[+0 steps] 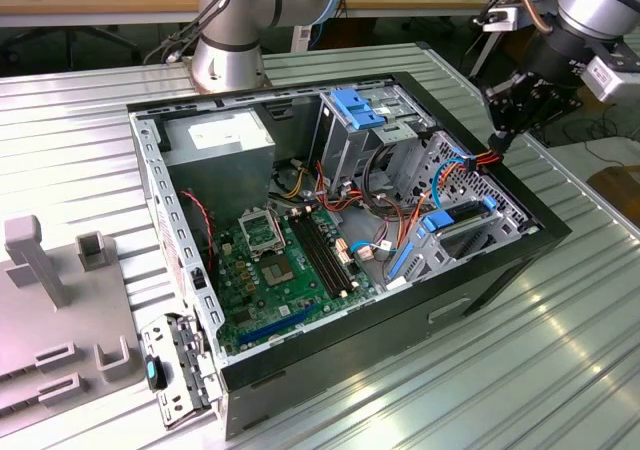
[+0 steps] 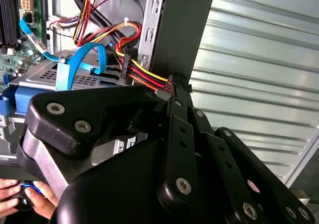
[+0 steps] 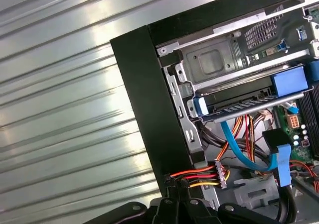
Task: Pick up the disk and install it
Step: 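Insert the first disk wire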
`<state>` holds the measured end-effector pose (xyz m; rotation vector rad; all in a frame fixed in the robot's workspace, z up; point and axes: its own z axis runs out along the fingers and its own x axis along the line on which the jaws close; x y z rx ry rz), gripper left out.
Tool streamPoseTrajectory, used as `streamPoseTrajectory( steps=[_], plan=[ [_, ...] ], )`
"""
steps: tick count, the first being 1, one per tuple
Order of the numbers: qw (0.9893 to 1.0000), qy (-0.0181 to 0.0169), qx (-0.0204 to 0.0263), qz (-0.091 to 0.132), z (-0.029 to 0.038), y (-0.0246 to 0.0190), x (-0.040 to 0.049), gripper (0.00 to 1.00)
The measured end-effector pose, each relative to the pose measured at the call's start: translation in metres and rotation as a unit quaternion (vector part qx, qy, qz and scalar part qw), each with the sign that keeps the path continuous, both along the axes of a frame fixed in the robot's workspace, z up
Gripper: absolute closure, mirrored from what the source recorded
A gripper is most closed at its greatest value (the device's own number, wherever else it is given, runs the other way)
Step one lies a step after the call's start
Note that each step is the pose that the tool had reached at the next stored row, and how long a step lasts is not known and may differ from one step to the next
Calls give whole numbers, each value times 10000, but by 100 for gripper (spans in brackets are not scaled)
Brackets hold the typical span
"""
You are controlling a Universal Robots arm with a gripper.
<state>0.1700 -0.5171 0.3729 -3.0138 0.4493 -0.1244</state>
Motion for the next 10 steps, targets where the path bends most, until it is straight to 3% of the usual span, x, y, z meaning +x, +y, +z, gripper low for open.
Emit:
streamPoseTrajectory(
  steps=[3,6,7,8,10],
  plan=[
    [9995,-42,-2,302,-17,-1,-1,89],
    [9987,-110,-4,496,-26,-4,-1,76],
    [9982,-154,-8,575,-29,-6,-1,70],
    [9979,-242,-16,605,-32,-9,-1,64],
    [9973,-373,-35,627,-37,-15,-6,64]
  ],
)
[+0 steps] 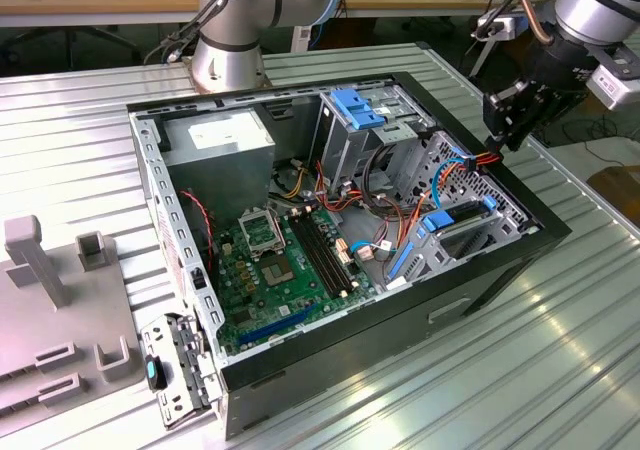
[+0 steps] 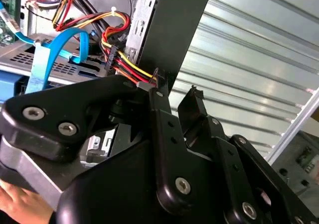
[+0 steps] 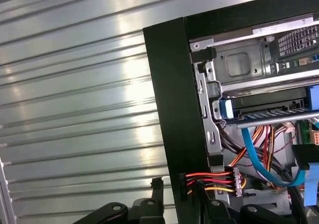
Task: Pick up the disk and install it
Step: 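Insert the first disk wire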
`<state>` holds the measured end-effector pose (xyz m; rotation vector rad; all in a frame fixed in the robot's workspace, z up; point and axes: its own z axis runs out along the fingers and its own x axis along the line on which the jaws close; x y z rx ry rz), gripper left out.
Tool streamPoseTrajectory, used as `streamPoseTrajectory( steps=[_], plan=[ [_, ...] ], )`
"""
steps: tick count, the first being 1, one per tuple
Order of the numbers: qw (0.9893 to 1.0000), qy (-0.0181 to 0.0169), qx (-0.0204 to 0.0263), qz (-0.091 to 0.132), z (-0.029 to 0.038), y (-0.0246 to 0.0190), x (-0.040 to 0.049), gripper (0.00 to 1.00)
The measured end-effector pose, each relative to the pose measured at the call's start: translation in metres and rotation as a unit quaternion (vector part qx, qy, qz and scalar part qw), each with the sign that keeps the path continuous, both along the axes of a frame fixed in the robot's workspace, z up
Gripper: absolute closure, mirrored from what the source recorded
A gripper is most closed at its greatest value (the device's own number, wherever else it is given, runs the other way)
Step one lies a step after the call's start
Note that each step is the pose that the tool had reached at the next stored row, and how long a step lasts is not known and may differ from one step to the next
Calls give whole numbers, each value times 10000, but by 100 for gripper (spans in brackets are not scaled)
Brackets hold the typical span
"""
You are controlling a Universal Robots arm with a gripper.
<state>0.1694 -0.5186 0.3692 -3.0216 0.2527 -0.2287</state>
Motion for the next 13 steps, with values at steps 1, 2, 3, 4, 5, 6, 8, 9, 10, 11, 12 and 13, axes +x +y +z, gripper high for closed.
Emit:
streamPoseTrajectory(
  steps=[1,2,3,4,5,6,8,9,10,11,12,13],
  plan=[
    [10000,-26,-3,12,-3,-7,-9,64],
    [10000,-26,-3,13,-3,-7,-9,64],
    [10000,-26,-3,14,-4,-7,-9,64],
    [10000,-27,-2,14,-6,-10,-11,64],
    [10000,-27,-2,13,-7,-16,-19,64],
    [10000,-27,-3,13,-10,-16,-30,64],
    [10000,-27,-15,14,-21,-16,-35,64],
    [10000,-30,-23,14,-26,-17,-38,64],
    [10000,-34,-25,13,-32,-18,-42,64],
    [10000,-44,-27,13,-37,-18,-45,64],
    [10000,-53,-28,14,-41,-18,-47,64],
    [10000,-72,-29,16,-44,-19,-50,64]
  ],
)
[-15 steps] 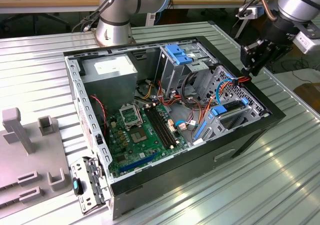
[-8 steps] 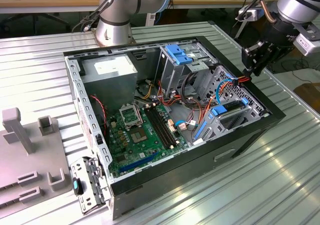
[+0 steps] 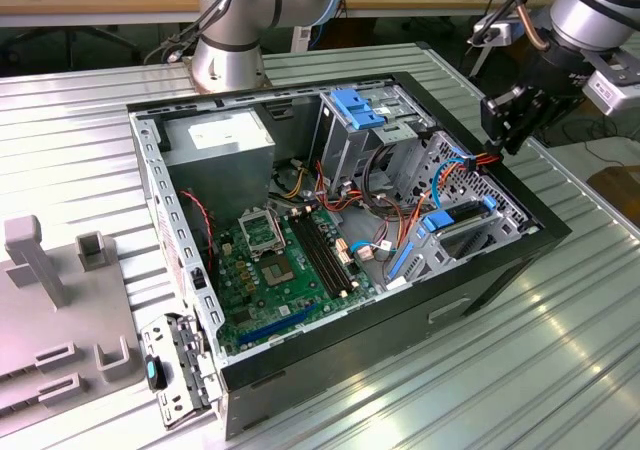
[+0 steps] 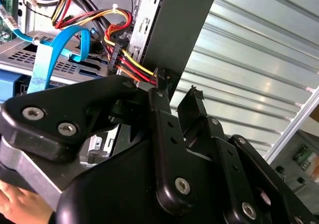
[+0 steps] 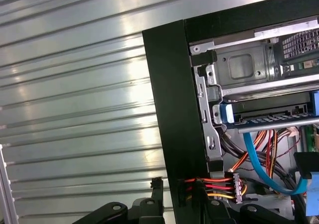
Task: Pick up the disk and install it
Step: 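Insert the first disk wire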
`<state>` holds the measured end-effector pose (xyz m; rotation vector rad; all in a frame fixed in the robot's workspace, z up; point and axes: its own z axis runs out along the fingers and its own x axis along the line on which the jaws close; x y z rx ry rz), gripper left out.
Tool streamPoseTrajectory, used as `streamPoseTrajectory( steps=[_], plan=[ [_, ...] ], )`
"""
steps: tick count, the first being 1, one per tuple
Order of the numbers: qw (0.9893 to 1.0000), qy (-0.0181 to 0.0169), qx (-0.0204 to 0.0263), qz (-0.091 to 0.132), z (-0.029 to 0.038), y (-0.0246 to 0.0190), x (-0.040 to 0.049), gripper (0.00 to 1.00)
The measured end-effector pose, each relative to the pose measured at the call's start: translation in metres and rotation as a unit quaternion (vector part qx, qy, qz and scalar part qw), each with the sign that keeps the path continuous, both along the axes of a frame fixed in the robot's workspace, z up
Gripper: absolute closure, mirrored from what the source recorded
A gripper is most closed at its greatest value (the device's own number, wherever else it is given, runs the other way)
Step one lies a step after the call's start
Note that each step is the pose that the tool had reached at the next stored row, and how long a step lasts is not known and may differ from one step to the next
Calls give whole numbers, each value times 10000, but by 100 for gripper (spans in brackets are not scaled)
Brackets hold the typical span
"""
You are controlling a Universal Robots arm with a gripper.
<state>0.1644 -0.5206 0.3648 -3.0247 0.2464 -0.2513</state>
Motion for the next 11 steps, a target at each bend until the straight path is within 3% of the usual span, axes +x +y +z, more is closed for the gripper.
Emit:
streamPoseTrajectory(
  steps=[1,2,4,8,11],
  plan=[
    [10000,-16,-1,3,-1,-1,-2,64],
    [10000,-50,0,8,-5,-2,-4,72],
    [10000,-78,-1,11,-10,-3,-5,84],
    [10000,-86,1,11,-4,-4,-5,84],
    [10000,-86,-1,11,70,-4,-5,84]
  ],
)
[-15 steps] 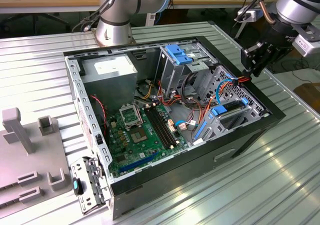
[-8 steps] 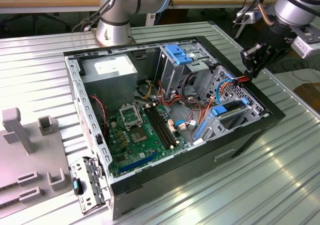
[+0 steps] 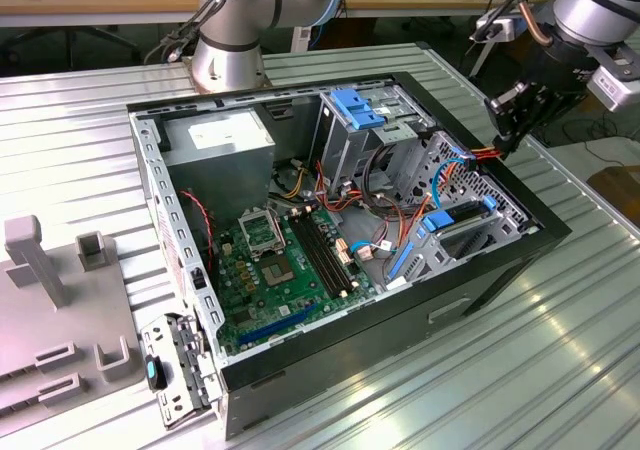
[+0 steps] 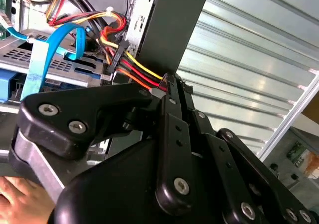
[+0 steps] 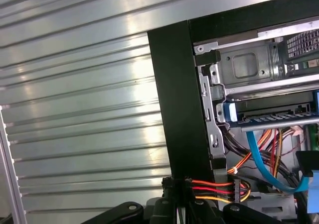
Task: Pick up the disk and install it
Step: 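Insert the first disk wire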
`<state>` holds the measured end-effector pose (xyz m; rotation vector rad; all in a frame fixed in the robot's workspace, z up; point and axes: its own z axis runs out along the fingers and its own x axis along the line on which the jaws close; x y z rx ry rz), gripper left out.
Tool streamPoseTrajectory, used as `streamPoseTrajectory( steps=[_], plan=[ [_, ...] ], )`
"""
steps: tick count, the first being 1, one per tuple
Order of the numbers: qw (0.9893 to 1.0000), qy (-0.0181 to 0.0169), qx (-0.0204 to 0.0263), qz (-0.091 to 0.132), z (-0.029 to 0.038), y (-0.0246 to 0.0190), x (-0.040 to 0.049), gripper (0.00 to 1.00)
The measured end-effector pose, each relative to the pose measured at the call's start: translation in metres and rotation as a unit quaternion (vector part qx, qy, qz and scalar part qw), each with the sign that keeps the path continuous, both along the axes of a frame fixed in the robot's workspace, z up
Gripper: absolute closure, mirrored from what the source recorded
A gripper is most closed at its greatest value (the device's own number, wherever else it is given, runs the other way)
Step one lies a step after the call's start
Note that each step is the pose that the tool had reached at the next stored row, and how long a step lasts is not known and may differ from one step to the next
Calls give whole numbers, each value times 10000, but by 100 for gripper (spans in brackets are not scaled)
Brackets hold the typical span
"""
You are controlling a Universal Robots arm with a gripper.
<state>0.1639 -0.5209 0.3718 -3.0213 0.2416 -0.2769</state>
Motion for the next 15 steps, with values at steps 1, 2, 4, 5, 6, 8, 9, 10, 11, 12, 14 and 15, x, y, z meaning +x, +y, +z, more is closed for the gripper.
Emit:
streamPoseTrajectory(
  steps=[1,2,4,5,6,8,9,10,11,12,14,15],
  plan=[
    [10000,1,1,-3,2,-1,0,84],
    [10000,16,1,-72,3,0,-7,84],
    [9995,30,1,-304,3,0,-8,84],
    [9991,34,1,-426,1,-1,-9,84],
    [9989,36,0,-474,-2,0,-36,84],
    [9989,36,1,-472,-4,0,-94,84],
    [9989,36,1,-473,-5,0,-139,84],
    [9989,36,1,-473,-5,-1,-191,84],
    [9989,36,1,-478,-6,-1,-226,84],
    [9988,35,1,-486,-6,-1,-247,84],
    [9987,36,1,-508,-5,0,-290,84],
    [9986,36,1,-523,-6,0,-303,84]
  ],
)
